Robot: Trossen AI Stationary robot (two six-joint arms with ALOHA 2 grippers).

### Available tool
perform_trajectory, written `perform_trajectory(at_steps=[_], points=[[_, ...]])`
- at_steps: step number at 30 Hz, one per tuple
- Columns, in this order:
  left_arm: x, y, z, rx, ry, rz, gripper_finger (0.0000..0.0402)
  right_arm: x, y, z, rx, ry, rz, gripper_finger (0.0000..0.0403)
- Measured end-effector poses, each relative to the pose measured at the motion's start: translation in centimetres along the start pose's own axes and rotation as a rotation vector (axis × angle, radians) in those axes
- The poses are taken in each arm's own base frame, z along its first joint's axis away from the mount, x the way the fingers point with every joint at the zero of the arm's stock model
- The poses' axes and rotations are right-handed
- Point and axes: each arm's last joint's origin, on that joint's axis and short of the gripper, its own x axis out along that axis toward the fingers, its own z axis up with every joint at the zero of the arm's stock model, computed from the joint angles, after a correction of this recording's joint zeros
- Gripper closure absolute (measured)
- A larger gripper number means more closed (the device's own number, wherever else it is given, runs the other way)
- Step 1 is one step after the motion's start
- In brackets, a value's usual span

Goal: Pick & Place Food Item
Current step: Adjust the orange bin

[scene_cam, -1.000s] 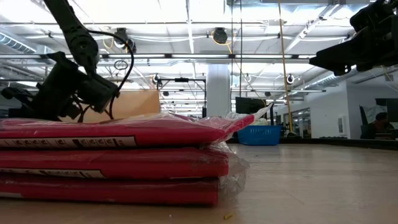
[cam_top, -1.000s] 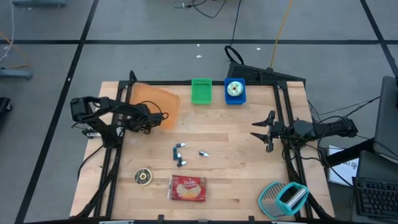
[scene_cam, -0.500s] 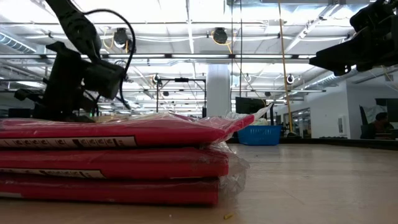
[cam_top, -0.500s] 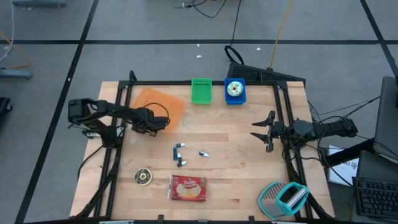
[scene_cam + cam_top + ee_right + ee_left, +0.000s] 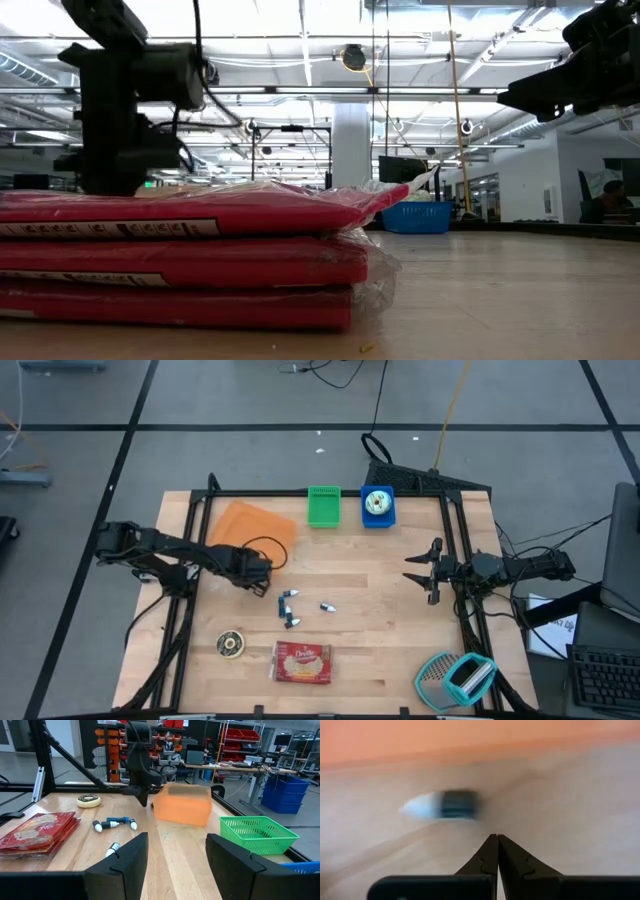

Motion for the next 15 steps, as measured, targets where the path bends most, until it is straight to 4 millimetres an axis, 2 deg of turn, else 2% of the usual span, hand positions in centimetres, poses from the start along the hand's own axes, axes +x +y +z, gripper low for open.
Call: perform_trajectory(at_steps=[3, 7, 15], points=[[-0.7, -1.0, -0.1, 0.086, -0.093, -0.083, 0.0399, 0.0, 0.0, 0.0, 0.0, 0.0, 0.0, 0.0216], [-0.9, -1.6, 0.4, 0.107, -0.187, -0.126, 0.0391, 0.0, 0.0, 0.0, 0.0, 0.0, 0.0, 0.0216], [-0.9, -1.4, 3.1, -0.02, -0.388, -0.115, 0.0393, 0.0, 0.0, 0.0, 0.0, 0.0, 0.0, 0.0216]])
